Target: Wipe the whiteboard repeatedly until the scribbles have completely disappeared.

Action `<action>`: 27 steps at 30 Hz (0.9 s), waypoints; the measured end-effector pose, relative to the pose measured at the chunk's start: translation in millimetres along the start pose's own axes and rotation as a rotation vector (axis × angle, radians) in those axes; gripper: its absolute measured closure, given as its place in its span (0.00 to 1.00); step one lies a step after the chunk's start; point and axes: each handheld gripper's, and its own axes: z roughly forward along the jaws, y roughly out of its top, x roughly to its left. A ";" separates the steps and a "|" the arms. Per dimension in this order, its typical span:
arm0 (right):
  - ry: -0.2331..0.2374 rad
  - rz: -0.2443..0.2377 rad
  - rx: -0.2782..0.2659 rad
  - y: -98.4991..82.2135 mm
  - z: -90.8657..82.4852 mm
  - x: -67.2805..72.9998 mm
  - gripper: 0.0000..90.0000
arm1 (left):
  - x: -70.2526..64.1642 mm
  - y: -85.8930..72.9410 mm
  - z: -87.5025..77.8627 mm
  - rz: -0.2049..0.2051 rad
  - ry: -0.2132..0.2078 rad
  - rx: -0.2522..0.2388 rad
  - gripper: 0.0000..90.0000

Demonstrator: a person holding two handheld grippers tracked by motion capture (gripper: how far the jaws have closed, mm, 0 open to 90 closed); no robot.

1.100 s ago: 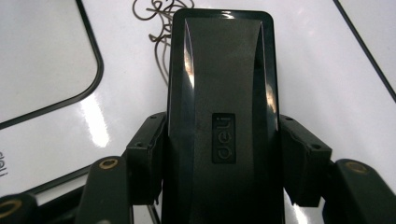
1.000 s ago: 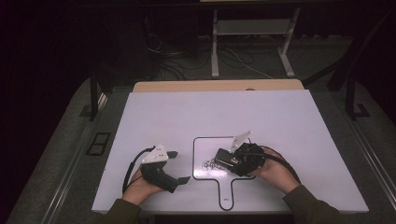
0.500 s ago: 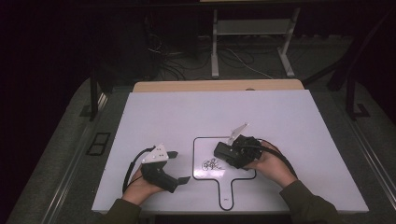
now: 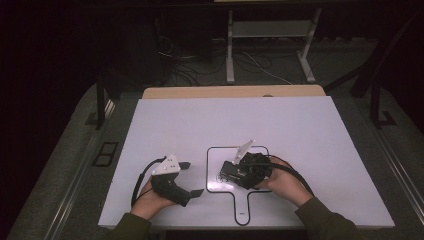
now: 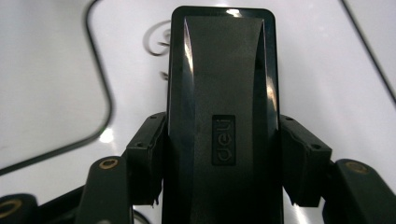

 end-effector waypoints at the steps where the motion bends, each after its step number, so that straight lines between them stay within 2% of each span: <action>1: 0.010 0.011 -0.004 1.3 0.3 3.3 0.43 | -0.1 -0.1 0.0 -0.002 0.000 0.000 0.00; 2: -0.003 0.009 -0.002 2.1 0.5 4.0 0.43 | -0.1 -0.1 -0.1 -0.003 0.000 0.000 0.00; 5: -0.003 0.007 0.000 2.1 1.0 -1.2 0.43 | -0.6 0.0 0.0 -0.002 -0.001 -0.002 0.00; 6: -0.008 0.034 -0.005 2.2 1.4 -2.8 0.43 | -0.7 0.1 0.1 -0.002 -0.001 -0.003 0.00; 13: -0.030 0.095 -0.010 0.1 2.4 -22.7 0.43 | 0.6 -0.3 -0.2 -0.002 0.001 0.000 0.00; 14: -0.042 0.092 -0.007 -0.8 2.3 -26.4 0.43 | 0.5 -0.3 -0.2 -0.001 0.001 0.000 0.00; 15: -0.040 0.111 -0.009 -1.1 2.3 -28.3 0.43 | 0.1 -0.3 0.0 -0.002 0.000 0.001 0.00; 18: -0.050 0.108 -0.003 -1.5 2.5 -34.6 0.43 | -0.3 -0.3 0.6 0.000 -0.002 0.000 0.00; 27: -0.012 0.045 0.009 11.2 5.7 -14.6 0.43 | -0.1 -0.4 0.9 0.000 -0.004 0.002 0.00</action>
